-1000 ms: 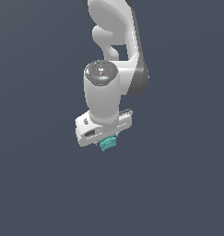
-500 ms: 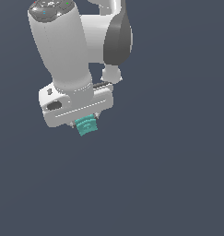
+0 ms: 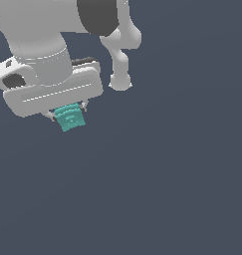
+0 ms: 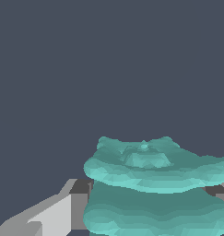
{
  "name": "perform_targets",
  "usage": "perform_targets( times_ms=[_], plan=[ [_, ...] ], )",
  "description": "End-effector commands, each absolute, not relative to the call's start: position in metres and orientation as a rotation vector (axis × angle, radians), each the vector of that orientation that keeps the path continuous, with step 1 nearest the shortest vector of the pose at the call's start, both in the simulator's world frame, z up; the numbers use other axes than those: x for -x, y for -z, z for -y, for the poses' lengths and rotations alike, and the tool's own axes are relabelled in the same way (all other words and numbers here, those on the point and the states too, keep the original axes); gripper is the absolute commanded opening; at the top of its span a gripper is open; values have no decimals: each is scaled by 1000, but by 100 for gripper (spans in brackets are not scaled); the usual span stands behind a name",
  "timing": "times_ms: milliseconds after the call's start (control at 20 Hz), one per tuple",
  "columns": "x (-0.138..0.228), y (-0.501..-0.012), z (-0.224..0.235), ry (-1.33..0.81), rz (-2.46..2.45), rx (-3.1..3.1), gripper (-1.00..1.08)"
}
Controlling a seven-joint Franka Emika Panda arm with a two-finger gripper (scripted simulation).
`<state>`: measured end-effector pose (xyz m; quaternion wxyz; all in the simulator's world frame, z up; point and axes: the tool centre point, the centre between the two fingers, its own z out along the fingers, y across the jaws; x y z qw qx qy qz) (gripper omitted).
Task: Pick up the object and move it to a goal position.
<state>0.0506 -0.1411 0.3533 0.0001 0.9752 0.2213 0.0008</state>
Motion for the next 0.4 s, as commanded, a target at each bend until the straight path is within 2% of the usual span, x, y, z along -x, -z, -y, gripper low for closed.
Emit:
perform_targets(
  times_ms=[0,350],
  plan=[
    [-50,-363,148,0,-697,-3064,-100],
    [-50,-371,154,0,-697,-3063,-100]
  ],
)
